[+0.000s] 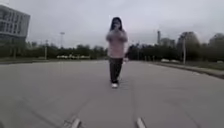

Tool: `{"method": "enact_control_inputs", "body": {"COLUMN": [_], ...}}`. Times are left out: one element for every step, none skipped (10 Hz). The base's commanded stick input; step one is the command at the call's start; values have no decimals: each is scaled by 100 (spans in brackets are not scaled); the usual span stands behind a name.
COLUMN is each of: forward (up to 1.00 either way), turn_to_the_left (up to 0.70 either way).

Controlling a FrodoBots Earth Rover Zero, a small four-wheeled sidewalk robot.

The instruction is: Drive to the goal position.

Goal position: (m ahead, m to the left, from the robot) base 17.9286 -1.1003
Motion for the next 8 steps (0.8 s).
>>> {"method": "enact_control_inputs", "body": {"forward": [100, 100, 100, 100, 100, 100, 100, 100], "turn_to_the_left": [6, 6, 6, 6, 6, 6, 3, -19]}}
